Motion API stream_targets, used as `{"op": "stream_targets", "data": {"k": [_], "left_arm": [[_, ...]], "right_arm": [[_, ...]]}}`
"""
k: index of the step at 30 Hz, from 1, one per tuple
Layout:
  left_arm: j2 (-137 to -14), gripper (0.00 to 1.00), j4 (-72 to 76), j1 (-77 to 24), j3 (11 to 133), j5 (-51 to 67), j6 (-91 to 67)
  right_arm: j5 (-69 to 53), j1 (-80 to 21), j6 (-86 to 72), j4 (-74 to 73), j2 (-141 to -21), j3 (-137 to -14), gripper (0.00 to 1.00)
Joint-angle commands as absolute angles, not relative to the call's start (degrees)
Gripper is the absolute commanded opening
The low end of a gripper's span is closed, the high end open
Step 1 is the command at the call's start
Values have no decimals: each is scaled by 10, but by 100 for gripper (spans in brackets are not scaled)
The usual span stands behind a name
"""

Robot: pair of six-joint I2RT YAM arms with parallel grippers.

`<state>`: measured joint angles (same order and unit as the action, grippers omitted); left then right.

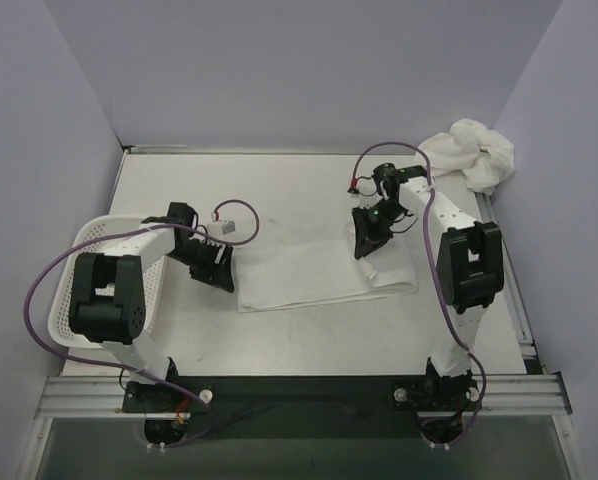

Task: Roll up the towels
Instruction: Fold the towel

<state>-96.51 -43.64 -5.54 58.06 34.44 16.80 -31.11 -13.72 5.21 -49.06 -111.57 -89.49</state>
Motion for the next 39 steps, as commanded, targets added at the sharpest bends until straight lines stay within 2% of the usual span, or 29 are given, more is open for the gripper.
{"op": "stream_targets", "data": {"k": [1, 20, 23, 24, 27, 30, 32, 35, 36, 39], "left_arm": [[-966, 68, -423, -60, 604, 356, 163], [-966, 70, -424, -66, 605, 350, 163], [-955, 71, -427, -66, 603, 360, 168], [-946, 71, -430, -66, 603, 365, 171], [-925, 69, -432, -66, 607, 380, 173], [-913, 64, -436, -67, 619, 399, 168], [-911, 58, -438, -74, 621, 403, 165], [-916, 51, -438, -94, 622, 392, 164], [-921, 50, -439, -98, 622, 388, 164], [-939, 46, -432, -112, 625, 381, 153]], "right_arm": [[-330, -153, 8, -482, -1116, -875, 0], [-334, -216, -39, -439, -1165, -869, 0], [-362, -222, -35, -443, -1173, -877, 14], [-374, -227, -29, -445, -1166, -878, 25], [-402, -227, -4, -455, -1143, -875, 39], [-396, -209, 38, -468, -1092, -871, 46], [-390, -186, 48, -469, -1057, -864, 45], [-341, -136, 80, -487, -1049, -862, 36], [-326, -126, 91, -493, -1052, -862, 29], [-294, -82, 121, -513, -1067, -852, 19]]}}
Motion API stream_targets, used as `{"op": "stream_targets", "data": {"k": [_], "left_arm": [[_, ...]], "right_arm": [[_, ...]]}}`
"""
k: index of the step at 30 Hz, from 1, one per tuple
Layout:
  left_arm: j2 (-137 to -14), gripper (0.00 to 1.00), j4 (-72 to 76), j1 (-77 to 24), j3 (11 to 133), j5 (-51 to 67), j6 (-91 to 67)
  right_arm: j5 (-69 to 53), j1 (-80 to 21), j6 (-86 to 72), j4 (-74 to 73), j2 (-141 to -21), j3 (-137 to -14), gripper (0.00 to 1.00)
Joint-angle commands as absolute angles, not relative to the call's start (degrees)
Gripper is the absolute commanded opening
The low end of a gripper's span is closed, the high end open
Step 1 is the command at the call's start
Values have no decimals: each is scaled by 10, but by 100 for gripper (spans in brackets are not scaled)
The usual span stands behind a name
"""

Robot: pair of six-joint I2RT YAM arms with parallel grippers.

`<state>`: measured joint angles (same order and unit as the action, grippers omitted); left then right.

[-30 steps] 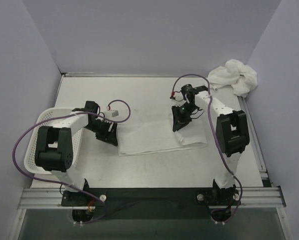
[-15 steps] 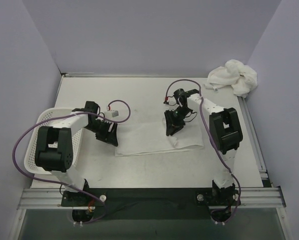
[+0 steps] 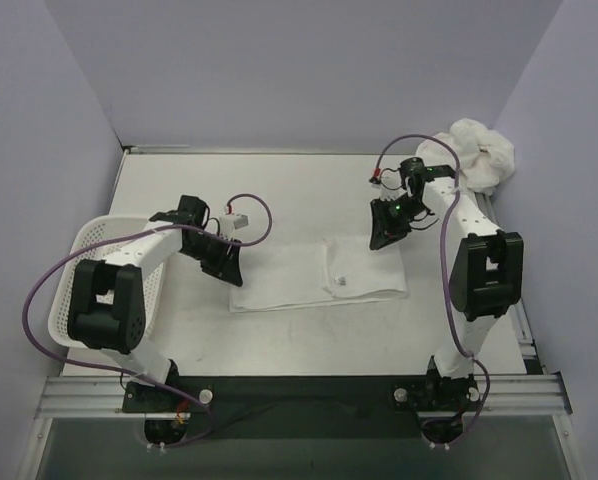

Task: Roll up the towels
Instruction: Fold the towel

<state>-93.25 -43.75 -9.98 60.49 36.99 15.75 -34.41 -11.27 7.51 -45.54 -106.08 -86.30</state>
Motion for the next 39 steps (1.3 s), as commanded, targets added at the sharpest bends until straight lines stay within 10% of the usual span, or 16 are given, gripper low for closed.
{"op": "stream_targets", "data": {"k": [1, 16, 22, 26, 39], "left_arm": [[-944, 45, -424, -115, 626, 375, 149], [-1054, 37, -407, -132, 664, 326, 123], [-1093, 35, -403, -142, 686, 315, 113], [-1092, 36, -402, -146, 683, 325, 111], [-1052, 37, -396, -148, 659, 346, 116]], "right_arm": [[-290, -70, 128, -519, -1076, -846, 18], [-214, -63, 134, -495, -1143, -731, 11], [-185, -60, 141, -489, -1128, -719, 23], [-169, -27, 137, -505, -1108, -743, 51], [-199, 77, 115, -529, -1079, -795, 43]]}}
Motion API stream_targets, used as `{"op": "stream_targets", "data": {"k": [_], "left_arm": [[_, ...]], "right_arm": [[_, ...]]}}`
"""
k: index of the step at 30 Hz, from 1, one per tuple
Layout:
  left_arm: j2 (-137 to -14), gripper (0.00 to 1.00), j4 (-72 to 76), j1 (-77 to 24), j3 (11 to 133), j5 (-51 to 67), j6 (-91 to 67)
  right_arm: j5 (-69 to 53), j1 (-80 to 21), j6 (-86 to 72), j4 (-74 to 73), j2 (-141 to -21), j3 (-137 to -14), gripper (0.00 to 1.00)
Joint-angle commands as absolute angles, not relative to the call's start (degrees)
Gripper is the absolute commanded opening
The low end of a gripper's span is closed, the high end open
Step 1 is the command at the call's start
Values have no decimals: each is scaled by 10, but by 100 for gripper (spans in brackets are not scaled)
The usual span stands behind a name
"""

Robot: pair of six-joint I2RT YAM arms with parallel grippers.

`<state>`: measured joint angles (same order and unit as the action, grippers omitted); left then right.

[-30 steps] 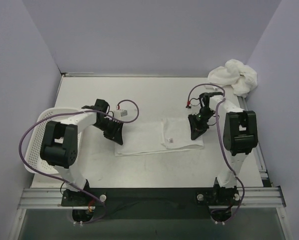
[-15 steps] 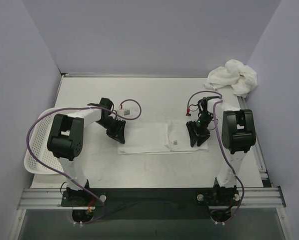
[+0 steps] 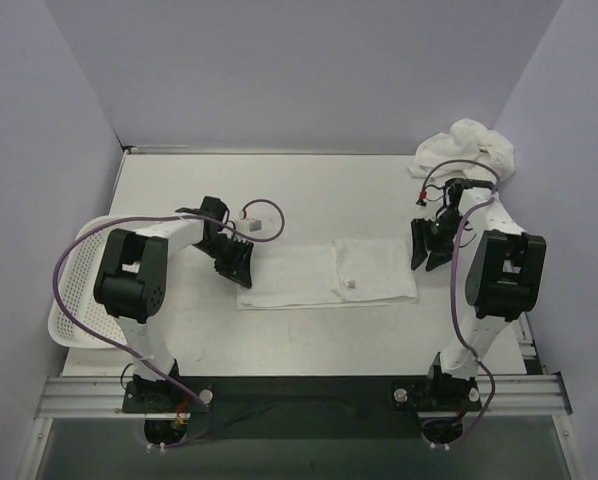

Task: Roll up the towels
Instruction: Fold the towel

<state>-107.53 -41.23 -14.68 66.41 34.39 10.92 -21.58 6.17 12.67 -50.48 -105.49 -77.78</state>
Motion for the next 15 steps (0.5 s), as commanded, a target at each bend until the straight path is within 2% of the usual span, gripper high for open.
{"op": "stream_targets", "data": {"k": [1, 5, 15], "left_arm": [[-1052, 37, -396, -148, 659, 347, 115], [-1048, 38, -396, -148, 656, 346, 113], [-1054, 39, -393, -148, 654, 345, 115]], "right_arm": [[-201, 81, 110, -526, -1087, -804, 42], [-229, 91, 98, -522, -1138, -829, 41], [-317, 94, 84, -520, -1170, -841, 43]]}}
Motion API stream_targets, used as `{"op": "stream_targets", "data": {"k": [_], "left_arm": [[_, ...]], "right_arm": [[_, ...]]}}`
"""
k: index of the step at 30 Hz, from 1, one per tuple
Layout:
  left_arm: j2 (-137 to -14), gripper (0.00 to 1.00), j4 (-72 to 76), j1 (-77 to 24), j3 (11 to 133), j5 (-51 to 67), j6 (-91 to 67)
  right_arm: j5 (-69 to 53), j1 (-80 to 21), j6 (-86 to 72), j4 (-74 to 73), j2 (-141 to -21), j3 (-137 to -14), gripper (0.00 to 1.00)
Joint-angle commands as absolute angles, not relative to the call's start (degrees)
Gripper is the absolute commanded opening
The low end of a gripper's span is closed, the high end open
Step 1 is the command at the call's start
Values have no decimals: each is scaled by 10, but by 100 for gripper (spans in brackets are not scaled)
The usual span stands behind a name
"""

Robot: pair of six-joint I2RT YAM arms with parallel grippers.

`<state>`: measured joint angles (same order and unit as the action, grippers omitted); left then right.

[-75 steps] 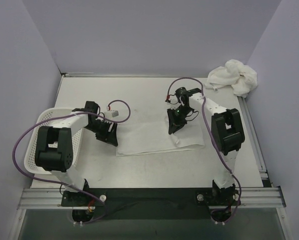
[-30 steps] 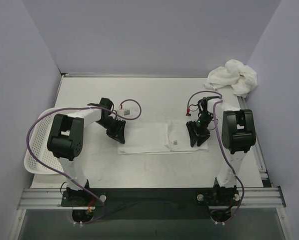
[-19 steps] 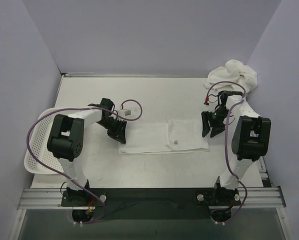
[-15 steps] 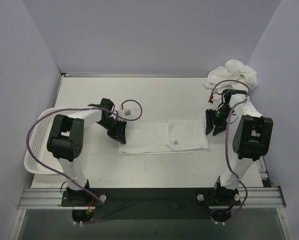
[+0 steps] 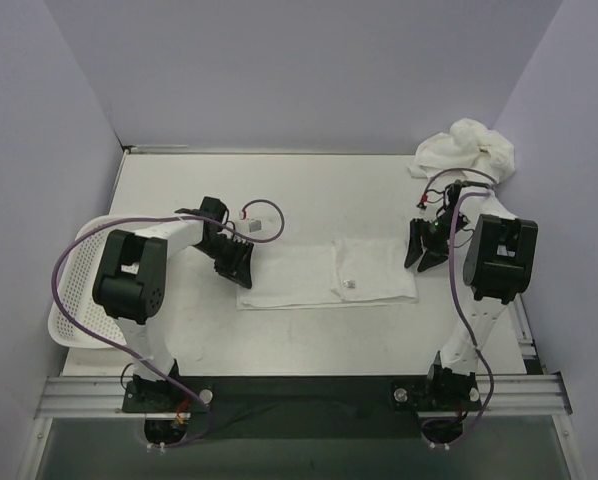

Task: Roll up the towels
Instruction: Fold the towel

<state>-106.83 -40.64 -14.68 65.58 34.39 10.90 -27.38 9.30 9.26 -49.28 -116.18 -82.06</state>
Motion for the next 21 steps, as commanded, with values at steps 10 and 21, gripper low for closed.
{"op": "stream_targets", "data": {"k": [10, 21], "left_arm": [[-1056, 39, -388, -149, 652, 346, 111], [-1056, 40, -388, -149, 653, 350, 111]], "right_arm": [[-308, 96, 77, -507, -1204, -844, 36], [-316, 83, 59, -522, -1116, -828, 0]]}}
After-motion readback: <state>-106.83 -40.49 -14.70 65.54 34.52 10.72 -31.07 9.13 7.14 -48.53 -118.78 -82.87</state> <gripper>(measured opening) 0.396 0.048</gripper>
